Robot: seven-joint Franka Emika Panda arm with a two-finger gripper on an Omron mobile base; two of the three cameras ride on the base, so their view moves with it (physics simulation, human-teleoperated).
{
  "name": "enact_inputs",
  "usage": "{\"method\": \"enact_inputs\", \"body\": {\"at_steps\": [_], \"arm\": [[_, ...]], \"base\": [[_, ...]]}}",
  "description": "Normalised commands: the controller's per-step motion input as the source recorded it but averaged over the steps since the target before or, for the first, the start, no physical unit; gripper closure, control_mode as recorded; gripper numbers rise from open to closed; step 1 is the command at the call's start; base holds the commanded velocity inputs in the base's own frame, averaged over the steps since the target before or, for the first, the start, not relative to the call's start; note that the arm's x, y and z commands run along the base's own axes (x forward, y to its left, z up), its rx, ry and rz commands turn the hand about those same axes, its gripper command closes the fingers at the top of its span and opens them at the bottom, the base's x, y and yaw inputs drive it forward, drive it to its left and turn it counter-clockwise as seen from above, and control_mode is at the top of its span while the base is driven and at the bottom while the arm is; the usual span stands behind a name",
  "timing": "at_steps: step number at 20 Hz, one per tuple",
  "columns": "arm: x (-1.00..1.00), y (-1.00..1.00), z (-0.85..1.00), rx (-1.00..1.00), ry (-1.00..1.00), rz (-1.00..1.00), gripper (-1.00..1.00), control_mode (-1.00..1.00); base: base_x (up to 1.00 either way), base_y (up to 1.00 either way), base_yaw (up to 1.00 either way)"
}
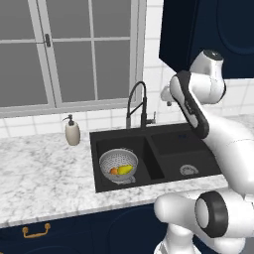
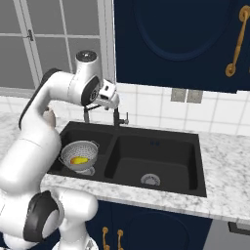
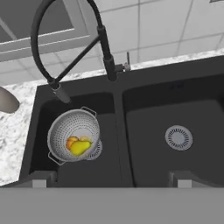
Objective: Put the colander in the sink, put the pear, kiwi, peach in the colander, and turn on the sink faucet and pour water over the colander.
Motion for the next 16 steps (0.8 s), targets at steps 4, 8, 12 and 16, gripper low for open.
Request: {"method": "enact_inputs", "body": {"at_steps": [4, 8, 12, 16], "arm": [[-0.37, -0.96, -0.69, 0.15, -0.07, 0.0, -1.0, -1.0], [-0.1, -0.57, -0.61, 0.17, -0.09, 0.0, -1.0, -1.0], [0.31, -0.35, -0.48, 0.23, -0.08, 0.02, -1.0, -1.0], [0.51, -0.03, -0.2, 0.27, -0.01, 0.0, -1.0, -1.0]], "base": [[0.0, 0.0, 0.0], [0.0, 0.0, 0.0], [0.0, 0.0, 0.0], [0.0, 0.0, 0.0]]}}
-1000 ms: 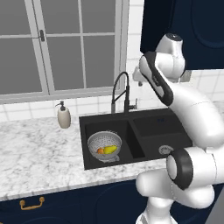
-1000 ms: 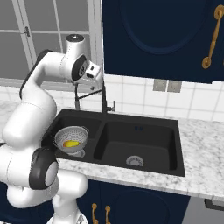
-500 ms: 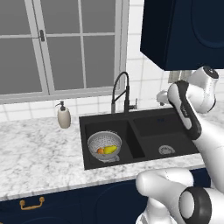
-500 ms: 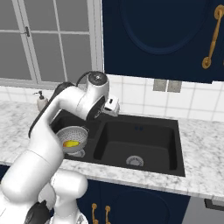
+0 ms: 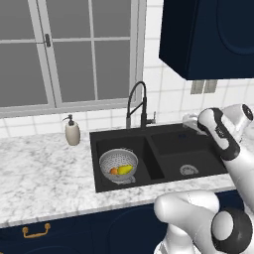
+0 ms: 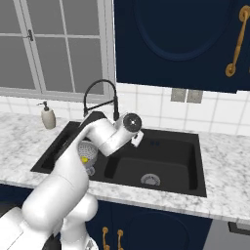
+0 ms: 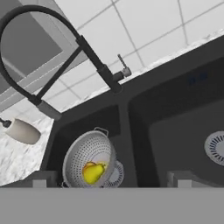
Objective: Put the colander in the sink, put the pear, kiwi, peach in the colander, and turn on the sink faucet and pour water over the colander.
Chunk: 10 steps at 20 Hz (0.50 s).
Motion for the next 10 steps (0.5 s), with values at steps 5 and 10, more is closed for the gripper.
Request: {"method": "enact_inputs", "body": {"at_steps": [5, 10], "arm": [[0.74, 0.0, 0.0, 0.3, 0.0, 0.0, -1.0, -1.0], [0.59, 0.03, -0.18, 0.2, 0.0, 0.0, -1.0, -1.0]], "base": [[0.0, 0.0, 0.0], [0.0, 0.0, 0.0]]}}
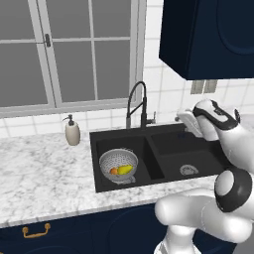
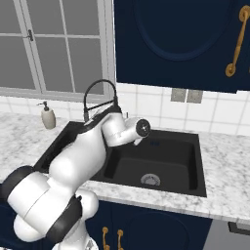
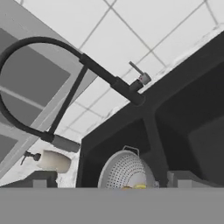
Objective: Put the colander in the sink, put the pear, kiwi, peach in the colander, and turn on the sink faucet and pour water over the colander.
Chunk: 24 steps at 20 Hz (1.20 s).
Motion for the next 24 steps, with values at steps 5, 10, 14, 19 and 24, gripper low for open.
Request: {"method": "enact_inputs", "body": {"at_steps": [5, 10, 14, 19, 24], "arm": [[0.63, 0.01, -0.31, 0.03, 0.0, 0.0, -1.0, -1.0], [0.58, 0.03, -0.21, 0.0, 0.0, 0.0, -1.0, -1.0], [0.55, 0.02, -0.1, 0.01, 0.0, 0.0, -1.0, -1.0], [0.48, 0.02, -0.09, 0.03, 0.0, 0.0, -1.0, -1.0], [0.23, 0.01, -0.07, 0.02, 0.0, 0.0, -1.0, -1.0]], "base": [[0.0, 0.0, 0.0], [0.0, 0.0, 0.0], [0.0, 0.0, 0.0], [0.0, 0.0, 0.0], [0.0, 0.0, 0.0]]}}
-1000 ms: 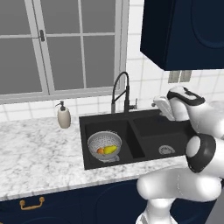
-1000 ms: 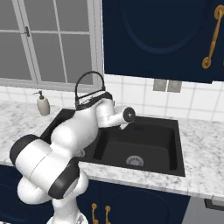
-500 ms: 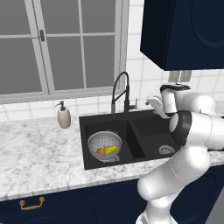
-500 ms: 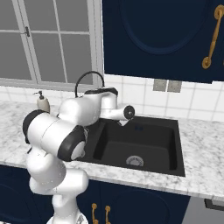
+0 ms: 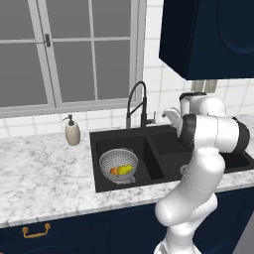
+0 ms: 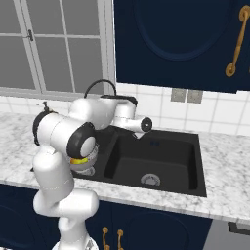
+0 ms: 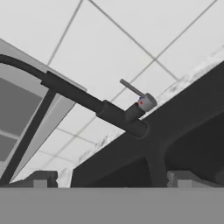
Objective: Put the colander in the sink, put the pear, kiwi, peach in the colander, and turn on the sink faucet and pour water over the colander.
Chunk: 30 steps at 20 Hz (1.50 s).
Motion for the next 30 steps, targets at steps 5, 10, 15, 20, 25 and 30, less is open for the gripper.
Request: {"method": "enact_inputs", "body": {"at_steps": [5, 10, 15, 20, 25, 30], "arm": [[0.2, 0.13, -0.05, 0.02, 0.0, 0.03, -1.0, -1.0], [0.38, 0.08, -0.02, 0.0, 0.0, 0.03, -1.0, -1.0], [0.48, 0.0, -0.22, 0.0, 0.0, 0.0, -1.0, -1.0], [0.49, 0.0, -0.27, 0.0, 0.0, 0.0, -1.0, -1.0], [0.47, 0.0, -0.24, 0.0, 0.0, 0.0, -1.0, -1.0], [0.34, 0.0, -0.24, 0.0, 0.0, 0.0, -1.0, -1.0]], "base": [[0.0, 0.0, 0.0], [0.0, 0.0, 0.0], [0.0, 0.0, 0.0], [0.0, 0.0, 0.0], [0.0, 0.0, 0.0], [0.0, 0.0, 0.0]]}}
